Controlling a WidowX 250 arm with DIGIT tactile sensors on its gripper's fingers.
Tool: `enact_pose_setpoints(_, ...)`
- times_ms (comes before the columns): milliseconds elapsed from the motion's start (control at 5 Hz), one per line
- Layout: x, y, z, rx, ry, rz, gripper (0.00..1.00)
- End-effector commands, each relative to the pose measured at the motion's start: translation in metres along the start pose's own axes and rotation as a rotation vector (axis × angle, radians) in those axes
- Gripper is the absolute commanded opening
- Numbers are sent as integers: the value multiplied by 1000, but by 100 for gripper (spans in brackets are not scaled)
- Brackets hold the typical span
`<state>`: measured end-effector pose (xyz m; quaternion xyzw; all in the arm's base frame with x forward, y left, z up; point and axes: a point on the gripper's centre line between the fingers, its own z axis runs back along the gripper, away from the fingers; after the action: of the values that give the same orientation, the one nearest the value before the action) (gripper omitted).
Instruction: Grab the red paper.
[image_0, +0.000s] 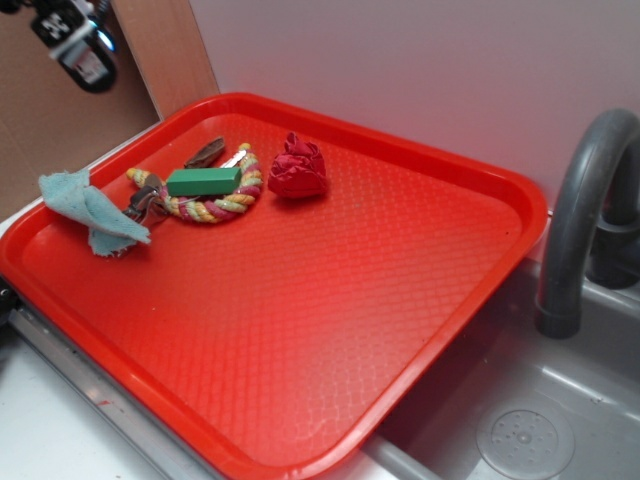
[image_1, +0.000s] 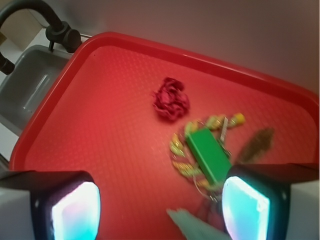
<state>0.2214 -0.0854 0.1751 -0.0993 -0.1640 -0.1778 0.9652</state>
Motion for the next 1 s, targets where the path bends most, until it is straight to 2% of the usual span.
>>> enact_pose_setpoints(0,53,5,-63,0,2,-6,100)
enact_pose_setpoints(200,72,24,-89,-5,8,5,100)
enact_pose_setpoints(400,87,33,-120,-6,43,-36,100)
enact_pose_setpoints(600,74,30,-142,-24,116,-102,82)
enact_pose_setpoints(800,57,22,-139,-42,144,-192,0)
